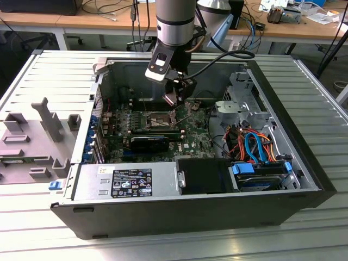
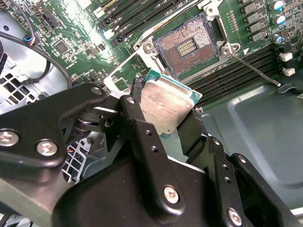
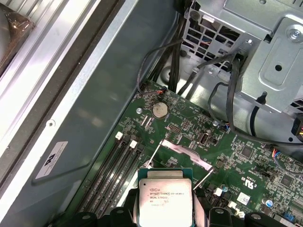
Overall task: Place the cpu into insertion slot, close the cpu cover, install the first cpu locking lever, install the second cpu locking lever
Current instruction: 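Place the cpu into insertion slot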
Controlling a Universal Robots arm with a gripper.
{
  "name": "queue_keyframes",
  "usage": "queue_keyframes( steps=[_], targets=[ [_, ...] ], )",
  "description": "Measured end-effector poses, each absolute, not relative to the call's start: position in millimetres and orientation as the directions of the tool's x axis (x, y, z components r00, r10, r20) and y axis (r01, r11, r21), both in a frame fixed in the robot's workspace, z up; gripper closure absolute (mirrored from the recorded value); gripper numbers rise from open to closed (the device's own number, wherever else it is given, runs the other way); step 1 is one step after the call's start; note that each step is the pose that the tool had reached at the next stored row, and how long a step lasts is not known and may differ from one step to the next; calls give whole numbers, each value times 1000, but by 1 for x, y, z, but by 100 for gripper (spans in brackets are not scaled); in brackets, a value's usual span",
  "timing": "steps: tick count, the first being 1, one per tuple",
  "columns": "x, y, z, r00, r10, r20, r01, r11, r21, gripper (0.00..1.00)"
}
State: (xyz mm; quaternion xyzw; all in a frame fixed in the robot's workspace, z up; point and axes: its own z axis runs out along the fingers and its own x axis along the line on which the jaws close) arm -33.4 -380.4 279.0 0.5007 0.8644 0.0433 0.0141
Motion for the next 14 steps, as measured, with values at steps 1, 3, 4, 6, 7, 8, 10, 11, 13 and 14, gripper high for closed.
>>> queue_keyframes(
  steps=[1, 3, 4, 6, 7, 8, 10, 11, 13, 14],
  targets=[
    [-33, -380, 279, -498, 867, 19, 865, 495, 89, 45],
    [-33, -380, 279, -497, 867, 19, 865, 494, 89, 45],
    [-33, -380, 279, -497, 868, 19, 865, 494, 89, 45],
    [-33, -380, 279, -493, 870, 19, 867, 490, 89, 45],
    [-33, -380, 279, -493, 870, 19, 867, 490, 89, 45],
    [-33, -380, 279, -493, 870, 19, 867, 490, 89, 45],
    [-33, -380, 279, -492, 870, 19, 868, 489, 89, 45],
    [-33, -380, 279, -491, 871, 19, 868, 488, 89, 45],
    [-33, -380, 278, -490, 871, 19, 869, 487, 89, 45],
    [-33, -380, 278, -490, 872, 19, 869, 486, 89, 45]
  ],
)
